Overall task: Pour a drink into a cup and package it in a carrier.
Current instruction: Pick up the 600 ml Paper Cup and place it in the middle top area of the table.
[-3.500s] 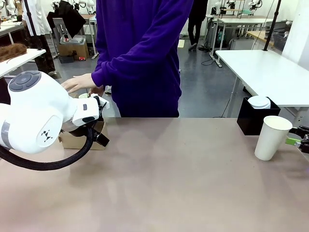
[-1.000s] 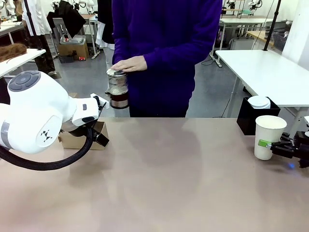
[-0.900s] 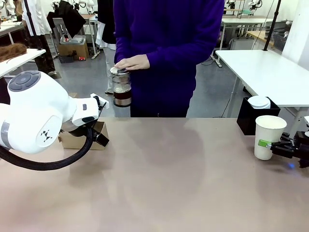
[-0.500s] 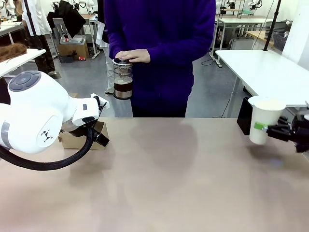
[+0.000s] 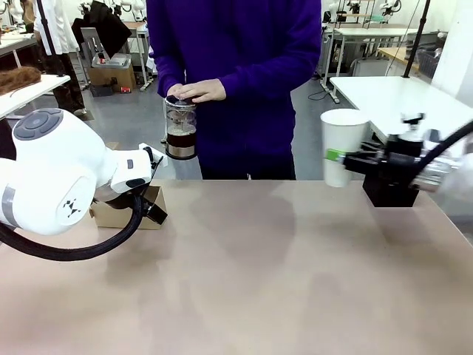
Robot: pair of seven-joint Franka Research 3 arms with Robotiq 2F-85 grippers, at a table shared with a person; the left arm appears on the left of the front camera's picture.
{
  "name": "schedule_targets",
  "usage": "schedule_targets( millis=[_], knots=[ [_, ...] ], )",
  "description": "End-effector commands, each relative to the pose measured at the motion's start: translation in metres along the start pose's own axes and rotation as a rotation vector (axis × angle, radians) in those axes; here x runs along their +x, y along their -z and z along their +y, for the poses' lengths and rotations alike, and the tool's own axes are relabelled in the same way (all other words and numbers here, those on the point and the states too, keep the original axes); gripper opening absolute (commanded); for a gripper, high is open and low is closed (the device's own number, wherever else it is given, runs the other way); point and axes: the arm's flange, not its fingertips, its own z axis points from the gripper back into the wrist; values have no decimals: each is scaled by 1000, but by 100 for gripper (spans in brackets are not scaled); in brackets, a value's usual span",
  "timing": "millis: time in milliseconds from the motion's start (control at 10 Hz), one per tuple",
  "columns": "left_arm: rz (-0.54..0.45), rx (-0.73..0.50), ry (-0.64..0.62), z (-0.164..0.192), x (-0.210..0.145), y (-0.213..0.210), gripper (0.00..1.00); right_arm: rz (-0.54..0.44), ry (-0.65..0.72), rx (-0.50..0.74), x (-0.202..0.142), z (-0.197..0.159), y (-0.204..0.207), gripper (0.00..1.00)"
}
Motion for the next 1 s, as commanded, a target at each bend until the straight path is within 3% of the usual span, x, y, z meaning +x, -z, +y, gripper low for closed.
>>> schedule_targets(
  millis=[0, 200, 400, 700, 900],
  knots=[
    [-1, -1, -1, 0, 0, 0, 100, 6, 45, -12, -13, -26, 55, 80],
    [-1, -1, -1, 0, 0, 0, 100, 26, 76, -5, -37, -47, 108, 80],
    [-1, -1, -1, 0, 0, 0, 100, 24, 90, -12, -60, -61, 136, 80],
    [-1, -1, -1, 0, 0, 0, 100, 12, 139, 61, -75, -76, 142, 80],
    [-1, -1, -1, 0, 0, 0, 100, 35, 103, 26, -75, -66, 139, 80]
  ],
)
